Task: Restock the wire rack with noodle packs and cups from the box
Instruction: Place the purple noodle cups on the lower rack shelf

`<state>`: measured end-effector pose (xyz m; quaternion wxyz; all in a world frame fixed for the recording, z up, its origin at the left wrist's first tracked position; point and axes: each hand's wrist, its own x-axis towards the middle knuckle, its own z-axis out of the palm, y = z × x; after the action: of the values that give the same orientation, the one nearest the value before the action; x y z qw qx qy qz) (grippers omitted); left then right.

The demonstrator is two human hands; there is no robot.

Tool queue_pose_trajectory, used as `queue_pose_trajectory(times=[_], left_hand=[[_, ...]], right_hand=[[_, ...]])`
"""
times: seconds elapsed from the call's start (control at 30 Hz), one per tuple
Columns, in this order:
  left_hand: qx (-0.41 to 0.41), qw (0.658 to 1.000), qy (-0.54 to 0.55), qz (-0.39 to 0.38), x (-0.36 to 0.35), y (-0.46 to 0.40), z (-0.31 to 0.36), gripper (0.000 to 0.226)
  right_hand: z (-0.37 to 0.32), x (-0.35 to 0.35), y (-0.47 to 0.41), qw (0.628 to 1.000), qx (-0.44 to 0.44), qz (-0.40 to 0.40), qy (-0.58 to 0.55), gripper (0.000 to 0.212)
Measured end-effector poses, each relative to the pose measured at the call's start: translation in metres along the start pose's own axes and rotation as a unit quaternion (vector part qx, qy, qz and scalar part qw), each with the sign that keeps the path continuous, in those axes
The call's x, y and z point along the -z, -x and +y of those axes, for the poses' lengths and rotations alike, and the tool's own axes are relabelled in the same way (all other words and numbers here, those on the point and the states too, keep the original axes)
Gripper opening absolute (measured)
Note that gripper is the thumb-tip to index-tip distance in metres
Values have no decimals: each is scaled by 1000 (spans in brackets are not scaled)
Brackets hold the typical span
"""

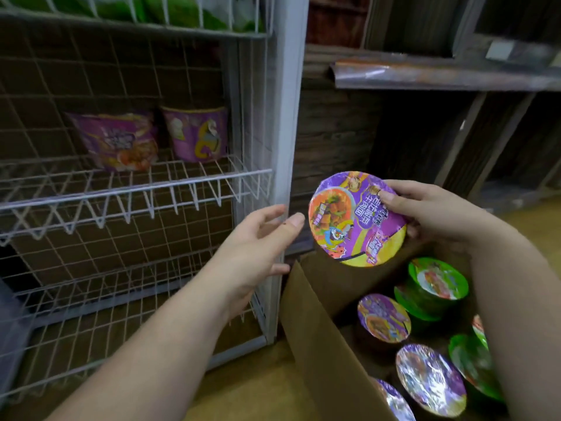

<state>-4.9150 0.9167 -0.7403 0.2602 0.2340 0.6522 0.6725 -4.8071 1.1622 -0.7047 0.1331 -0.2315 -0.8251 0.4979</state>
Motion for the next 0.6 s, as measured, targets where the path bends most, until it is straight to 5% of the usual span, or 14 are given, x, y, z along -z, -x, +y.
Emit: queue_pose_trajectory(times=[0.07,0.2,0.37,0.6], left_hand=[[-4,1000,13,-9,1,0,8,69],[-25,1000,18,4,5,2,25,41],[-28,995,67,67,32,5,47,33],[-49,986,124,96,91,18,79,32]], right_hand=[[-18,-12,4,999,33,-4,-35,19],[-52,-42,10,987,110,-21,-117,23],[-82,-66,12,942,191,-98,-259,44],[-94,-105,1,932,178,-118,-291,51]])
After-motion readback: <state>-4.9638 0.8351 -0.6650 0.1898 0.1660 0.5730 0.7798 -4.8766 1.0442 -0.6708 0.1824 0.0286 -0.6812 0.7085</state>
